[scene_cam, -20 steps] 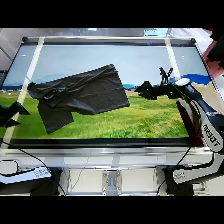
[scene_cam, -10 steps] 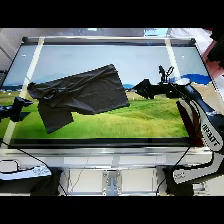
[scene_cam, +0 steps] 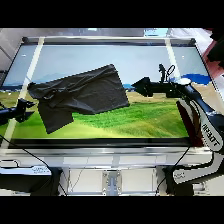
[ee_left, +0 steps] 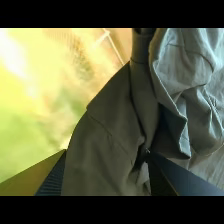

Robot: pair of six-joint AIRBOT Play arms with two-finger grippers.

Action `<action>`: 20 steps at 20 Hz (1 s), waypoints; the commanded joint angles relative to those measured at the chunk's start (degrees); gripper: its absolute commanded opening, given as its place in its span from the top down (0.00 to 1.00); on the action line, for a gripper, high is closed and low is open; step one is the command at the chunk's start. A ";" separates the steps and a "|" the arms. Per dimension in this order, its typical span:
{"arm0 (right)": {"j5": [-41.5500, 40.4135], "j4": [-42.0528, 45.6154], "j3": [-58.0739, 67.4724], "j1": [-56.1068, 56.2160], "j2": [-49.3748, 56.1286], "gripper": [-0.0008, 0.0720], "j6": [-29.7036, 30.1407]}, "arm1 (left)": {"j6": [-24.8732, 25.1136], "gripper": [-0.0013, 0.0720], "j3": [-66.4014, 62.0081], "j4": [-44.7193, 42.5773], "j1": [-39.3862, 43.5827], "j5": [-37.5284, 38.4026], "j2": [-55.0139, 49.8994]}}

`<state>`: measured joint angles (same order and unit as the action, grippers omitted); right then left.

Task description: Fold the shirts.

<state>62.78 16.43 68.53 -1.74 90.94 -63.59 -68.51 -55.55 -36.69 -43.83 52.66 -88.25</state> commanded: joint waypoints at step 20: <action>-8.11 11.69 -7.32 8.72 0.09 0.23 -20.26 | -0.24 0.97 -2.99 0.87 8.50 -1.68 -4.13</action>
<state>61.41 25.58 65.10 4.40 91.00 -77.01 -69.14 -57.32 -36.29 -35.40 48.71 -92.42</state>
